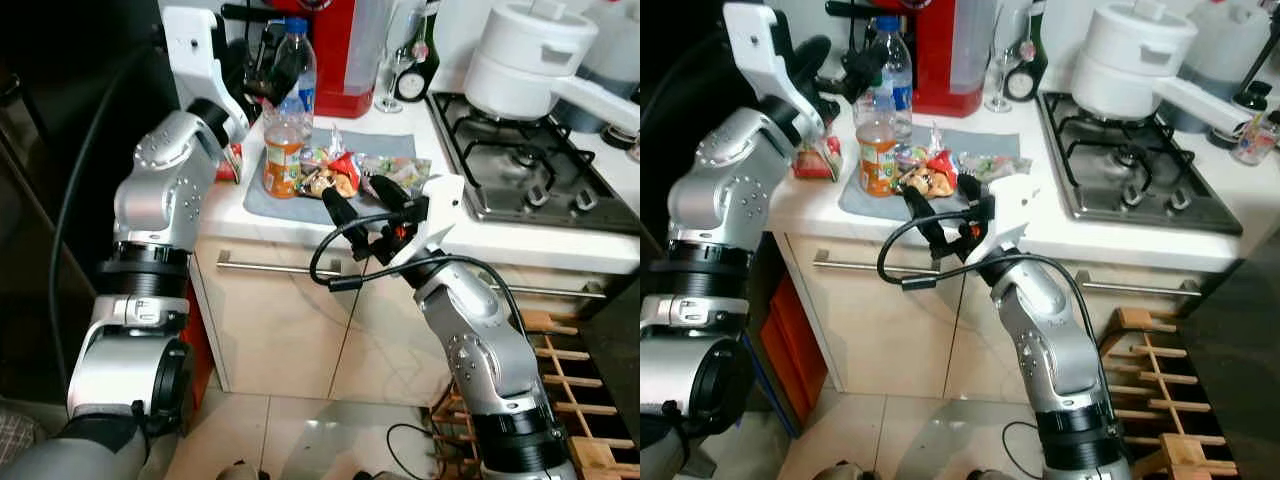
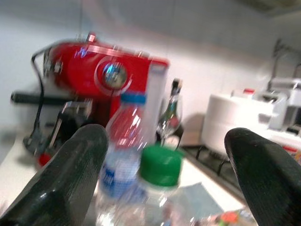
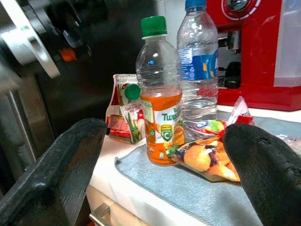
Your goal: Restocking fridge
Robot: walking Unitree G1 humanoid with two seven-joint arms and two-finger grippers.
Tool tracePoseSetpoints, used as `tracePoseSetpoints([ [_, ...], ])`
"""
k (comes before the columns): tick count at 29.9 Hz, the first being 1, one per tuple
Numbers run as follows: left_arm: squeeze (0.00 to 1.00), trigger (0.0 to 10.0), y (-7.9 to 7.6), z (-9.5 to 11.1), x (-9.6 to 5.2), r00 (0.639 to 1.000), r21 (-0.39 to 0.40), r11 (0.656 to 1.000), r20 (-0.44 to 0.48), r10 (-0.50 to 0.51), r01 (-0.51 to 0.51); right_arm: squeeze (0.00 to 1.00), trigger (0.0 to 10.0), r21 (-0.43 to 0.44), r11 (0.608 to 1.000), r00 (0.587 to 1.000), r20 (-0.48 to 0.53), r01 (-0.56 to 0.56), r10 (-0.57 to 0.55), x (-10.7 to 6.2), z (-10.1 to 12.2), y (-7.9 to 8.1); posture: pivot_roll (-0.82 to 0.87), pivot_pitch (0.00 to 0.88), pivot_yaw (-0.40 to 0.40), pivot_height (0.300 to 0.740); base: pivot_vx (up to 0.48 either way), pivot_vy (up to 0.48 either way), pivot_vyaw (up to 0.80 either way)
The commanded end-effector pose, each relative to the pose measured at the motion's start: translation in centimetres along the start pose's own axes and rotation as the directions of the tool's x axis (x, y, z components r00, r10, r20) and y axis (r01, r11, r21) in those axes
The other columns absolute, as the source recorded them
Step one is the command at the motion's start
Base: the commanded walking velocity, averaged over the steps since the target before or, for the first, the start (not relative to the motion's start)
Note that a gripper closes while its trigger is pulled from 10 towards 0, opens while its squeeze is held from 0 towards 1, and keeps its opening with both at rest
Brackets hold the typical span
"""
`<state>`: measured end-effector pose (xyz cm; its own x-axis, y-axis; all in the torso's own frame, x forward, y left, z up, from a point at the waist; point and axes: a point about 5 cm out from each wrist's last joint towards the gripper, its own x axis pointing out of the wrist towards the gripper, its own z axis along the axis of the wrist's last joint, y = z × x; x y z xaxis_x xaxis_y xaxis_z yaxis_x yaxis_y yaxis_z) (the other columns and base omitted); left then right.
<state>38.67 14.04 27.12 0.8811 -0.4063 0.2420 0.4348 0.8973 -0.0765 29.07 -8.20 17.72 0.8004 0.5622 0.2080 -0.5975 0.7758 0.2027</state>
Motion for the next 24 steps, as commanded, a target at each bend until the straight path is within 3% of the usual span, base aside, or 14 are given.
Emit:
tracePoseSetpoints([
  [1,0.0,10.0,-0.4,0.6,0.6,1.0,0.021,0.999,0.013,-0.025,0.024,0.0,10.0,0.005,1.0,1.0,-0.012,0.005,-0.004,-0.1,-0.2,-0.2,0.01,0.0,-0.026,0.74,0.0,0.0,0.0],
  [15,0.0,10.0,-1.3,-0.4,1.3,0.994,-0.014,0.994,-0.024,-0.105,0.105,0.0,10.0,0.004,1.0,1.0,-0.029,0.001,-0.001,0.1,-0.6,-0.1,0.01,0.0,-0.02,0.74,0.0,0.0,0.0],
  [21,0.0,10.0,-1.7,-1.3,1.7,0.989,-0.001,0.992,-0.079,-0.126,0.126,0.0,10.0,0.008,1.0,1.0,-0.031,0.003,-0.002,0.2,-0.7,-0.1,0.01,0.0,-0.011,0.74,0.0,0.0,0.0],
  [22,0.0,9.6,-1.5,-1.2,1.9,0.991,-0.009,0.994,-0.085,-0.105,0.105,0.0,10.0,0.01,1.0,1.0,-0.031,0.003,-0.003,0.2,-0.8,0.0,0.01,0.0,-0.007,0.74,0.0,0.0,0.0],
  [23,0.0,4.2,-1.4,-1.1,2.0,0.992,-0.012,0.996,-0.085,-0.09,0.089,0.0,10.0,0.01,1.0,0.999,-0.032,0.004,-0.004,0.2,-0.9,0.0,0.01,0.0,-0.006,0.74,0.0,0.0,0.0],
  [24,0.0,0.0,-1.3,-1.1,2.1,0.993,-0.014,0.997,-0.084,-0.081,0.081,0.0,10.0,0.01,1.0,0.999,-0.034,0.007,-0.006,0.2,-1.0,0.0,0.01,0.0,-0.005,0.74,0.0,0.0,0.0],
])
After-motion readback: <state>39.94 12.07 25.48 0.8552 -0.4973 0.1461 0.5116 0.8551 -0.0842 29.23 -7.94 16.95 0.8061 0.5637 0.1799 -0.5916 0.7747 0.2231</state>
